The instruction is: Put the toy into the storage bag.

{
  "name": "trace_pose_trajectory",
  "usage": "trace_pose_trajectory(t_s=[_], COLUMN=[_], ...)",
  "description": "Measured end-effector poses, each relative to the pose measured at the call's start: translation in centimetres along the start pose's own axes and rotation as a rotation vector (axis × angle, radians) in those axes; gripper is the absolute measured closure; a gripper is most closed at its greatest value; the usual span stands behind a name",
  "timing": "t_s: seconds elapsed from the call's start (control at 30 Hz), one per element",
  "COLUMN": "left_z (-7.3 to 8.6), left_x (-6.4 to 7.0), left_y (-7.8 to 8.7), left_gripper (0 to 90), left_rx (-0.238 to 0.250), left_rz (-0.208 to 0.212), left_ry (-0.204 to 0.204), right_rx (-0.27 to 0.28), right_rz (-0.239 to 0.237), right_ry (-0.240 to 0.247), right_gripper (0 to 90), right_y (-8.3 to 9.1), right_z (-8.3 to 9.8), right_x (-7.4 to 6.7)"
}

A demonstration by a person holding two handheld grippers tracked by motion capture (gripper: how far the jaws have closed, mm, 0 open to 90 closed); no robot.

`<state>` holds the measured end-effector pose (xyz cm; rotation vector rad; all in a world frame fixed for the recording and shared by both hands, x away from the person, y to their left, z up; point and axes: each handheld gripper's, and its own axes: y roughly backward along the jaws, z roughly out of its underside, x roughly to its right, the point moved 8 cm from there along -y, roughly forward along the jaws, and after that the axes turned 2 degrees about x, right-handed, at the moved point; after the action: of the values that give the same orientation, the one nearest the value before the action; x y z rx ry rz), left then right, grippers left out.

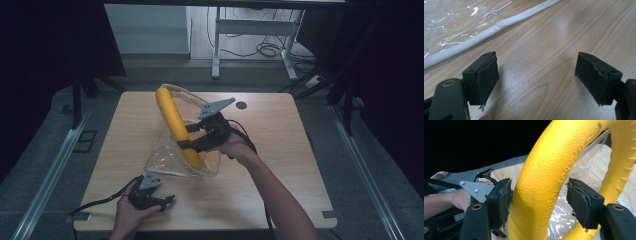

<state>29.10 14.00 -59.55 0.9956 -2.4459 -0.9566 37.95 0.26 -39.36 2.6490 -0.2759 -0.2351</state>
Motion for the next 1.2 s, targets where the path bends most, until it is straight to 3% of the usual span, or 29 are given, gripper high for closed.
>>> trace_pose_trajectory(t_s=[0.63, 1.0, 1.2], left_z=[0.1, 0.1, 0.1], left_x=[0.1, 0.1, 0.1], left_y=[-0.1, -0.1, -0.2], left_gripper=[18.7, 18.7, 18.7], left_rx=[-0.002, -0.002, -0.004], left_rz=[0.003, 0.002, 0.003], left_ry=[-0.002, 0.001, 0.002], right_rx=[0.094, 0.100, 0.099], right_rz=[0.076, 0.161, 0.190], right_ry=[0.018, -0.030, -0.048], right_gripper=[34.1, 34.1, 34.1], right_y=[4.0, 6.8, 7.6], right_z=[0.8, 3.3, 4.4], right_x=[0.6, 2.5, 3.3])
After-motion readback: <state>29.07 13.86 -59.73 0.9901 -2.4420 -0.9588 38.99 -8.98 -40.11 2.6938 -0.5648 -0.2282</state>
